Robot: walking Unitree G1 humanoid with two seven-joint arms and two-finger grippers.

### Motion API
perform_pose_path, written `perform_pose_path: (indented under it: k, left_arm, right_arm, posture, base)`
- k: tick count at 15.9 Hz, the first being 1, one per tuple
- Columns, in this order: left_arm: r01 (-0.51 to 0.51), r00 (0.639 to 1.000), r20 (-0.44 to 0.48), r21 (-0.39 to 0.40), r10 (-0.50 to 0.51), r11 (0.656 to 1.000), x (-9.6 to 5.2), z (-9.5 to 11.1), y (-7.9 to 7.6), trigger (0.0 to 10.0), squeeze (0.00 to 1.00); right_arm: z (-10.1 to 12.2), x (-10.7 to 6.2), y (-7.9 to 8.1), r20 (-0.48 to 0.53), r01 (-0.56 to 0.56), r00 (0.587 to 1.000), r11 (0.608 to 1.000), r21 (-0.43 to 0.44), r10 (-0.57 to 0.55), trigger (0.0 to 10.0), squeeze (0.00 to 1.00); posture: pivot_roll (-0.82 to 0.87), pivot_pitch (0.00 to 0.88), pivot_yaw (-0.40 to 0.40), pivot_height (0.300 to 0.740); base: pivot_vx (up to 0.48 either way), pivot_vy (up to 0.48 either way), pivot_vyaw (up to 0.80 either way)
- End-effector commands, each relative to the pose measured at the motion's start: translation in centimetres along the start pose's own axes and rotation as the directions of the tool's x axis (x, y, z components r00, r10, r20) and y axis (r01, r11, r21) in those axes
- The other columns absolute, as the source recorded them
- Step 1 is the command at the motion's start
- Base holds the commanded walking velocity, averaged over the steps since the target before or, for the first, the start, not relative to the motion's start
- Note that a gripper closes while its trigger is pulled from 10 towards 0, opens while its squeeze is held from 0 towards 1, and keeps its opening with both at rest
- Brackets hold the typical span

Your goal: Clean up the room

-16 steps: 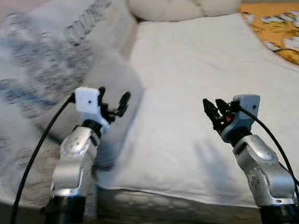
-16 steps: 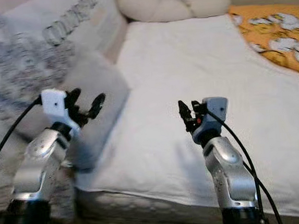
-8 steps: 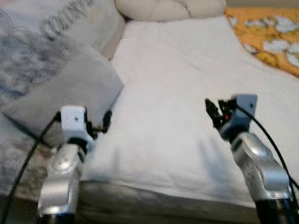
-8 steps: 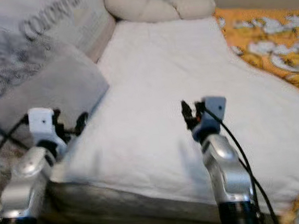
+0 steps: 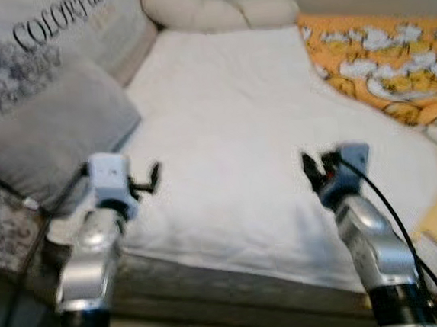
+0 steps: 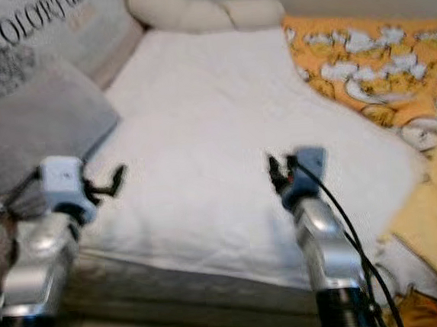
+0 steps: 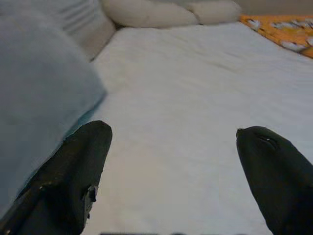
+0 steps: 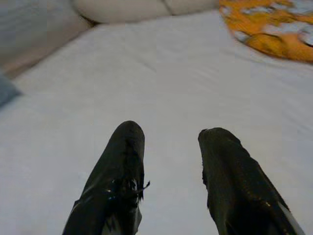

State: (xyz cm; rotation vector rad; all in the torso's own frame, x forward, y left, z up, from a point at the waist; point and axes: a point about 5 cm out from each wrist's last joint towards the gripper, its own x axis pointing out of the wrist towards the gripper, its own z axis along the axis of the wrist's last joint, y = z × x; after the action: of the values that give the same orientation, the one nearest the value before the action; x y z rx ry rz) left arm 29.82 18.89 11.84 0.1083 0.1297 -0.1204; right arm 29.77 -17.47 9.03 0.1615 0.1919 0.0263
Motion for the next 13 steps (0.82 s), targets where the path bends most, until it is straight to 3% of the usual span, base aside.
perform_pose_path:
  k: [1,4,9,13]
  left_arm:
    - [-0.021,1.000,-0.011,0.044,0.021,0.999,0.13,0.05,0.95,10.0,1.00]
    - [-0.019,1.000,-0.017,0.048,0.020,0.999,0.07,-0.11,0.99,10.0,1.00]
    - [0.009,1.000,-0.008,0.050,-0.008,0.999,0.09,0.47,0.58,10.0,1.00]
    - [0.012,1.000,-0.024,0.046,-0.011,0.999,-0.31,-0.18,0.23,10.0,1.00]
  right_arm:
    - [0.57,0.31,0.58,0.028,-0.021,0.999,1.000,-0.021,0.022,10.0,0.00]
    - [0.90,0.58,0.12,0.030,-0.021,0.999,1.000,0.021,0.020,10.0,0.00]
    - [0.19,0.51,-0.15,0.011,0.019,1.000,0.996,0.084,-0.020,10.0,0.00]
    - [0.09,0.36,0.40,0.006,-0.009,1.000,1.000,0.019,0.009,10.0,0.00]
  posture:
    - [0.01,0.000,0.017,0.740]
    - [0.01,0.000,0.020,0.740]
    - [0.03,0.000,0.018,0.740]
    - [0.02,0.000,0.015,0.740]
  base:
    - [0.000,-0.356,0.00]
    - [0.000,-0.360,0.13]
    - [0.000,-0.362,0.58]
    - [0.000,-0.362,0.00]
